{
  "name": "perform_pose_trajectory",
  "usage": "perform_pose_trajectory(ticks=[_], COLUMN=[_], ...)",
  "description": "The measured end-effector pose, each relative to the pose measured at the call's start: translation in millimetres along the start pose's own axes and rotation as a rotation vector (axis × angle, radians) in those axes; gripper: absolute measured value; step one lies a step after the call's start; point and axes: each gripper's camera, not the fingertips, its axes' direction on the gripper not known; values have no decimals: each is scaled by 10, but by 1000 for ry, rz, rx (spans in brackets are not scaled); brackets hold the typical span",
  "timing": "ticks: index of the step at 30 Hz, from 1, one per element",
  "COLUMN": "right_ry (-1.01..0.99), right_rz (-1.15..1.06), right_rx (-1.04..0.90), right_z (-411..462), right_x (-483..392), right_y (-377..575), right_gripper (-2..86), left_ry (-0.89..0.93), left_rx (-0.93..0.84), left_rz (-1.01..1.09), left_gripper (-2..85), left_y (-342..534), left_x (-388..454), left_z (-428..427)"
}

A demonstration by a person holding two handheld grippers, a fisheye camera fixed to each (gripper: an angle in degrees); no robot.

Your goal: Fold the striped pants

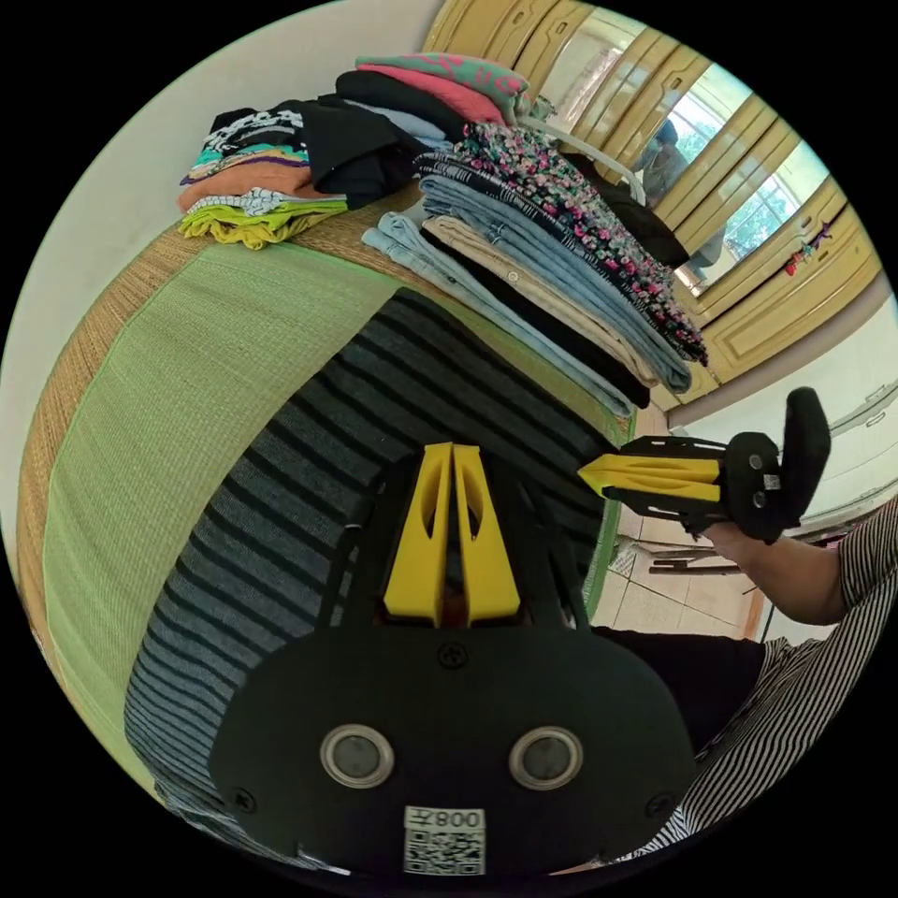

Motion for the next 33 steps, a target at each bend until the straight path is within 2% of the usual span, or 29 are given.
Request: perform_pose_trajectory(ticks=[3, 7, 9, 11, 13, 17, 22, 24, 30, 33], right_ry=[-9, -95, -109, -79, -74, -299, -549, -624, -648, -596], right_rz=[-9, 55, 76, 51, -1, -208, -477, -587, -759, -782], right_rx=[-26, -32, -41, -31, 7, 49, -22, -93, -242, -297], right_z=[-66, -166, -267, -420, -616, -854, -762, -683, -547, -432], right_x=[51, 283, 379, 354, 249, -311, -1262, -1681, -2295, -2392], right_y=[-85, -156, -232, -324, -445, -876, -1295, -1434, -1535, -1499], right_gripper=[0, -3, -3, -1, -1, 0, 0, 0, 0, 0], left_ry=[-56, -189, -175, -108, -169, -312, -324, -275, -192, -154], left_rx=[20, -50, -137, -40, 19, -8, -8, -22, 56, 99], left_rz=[-73, -259, -356, -437, -469, -639, -916, -958, -956, -955], left_gripper=[1, 0, 0, 0, 0, 0, 0, 0, 0, 0], left_y=[347, 918, 1118, 1270, 1382, 1870, 2587, 2742, 2933, 2972], left_x=[85, 113, 75, 102, 154, 49, -122, -115, 172, 265], left_z=[-484, -974, -1054, -1490, -1886, -2646, -3307, -3452, -3974, -4248])
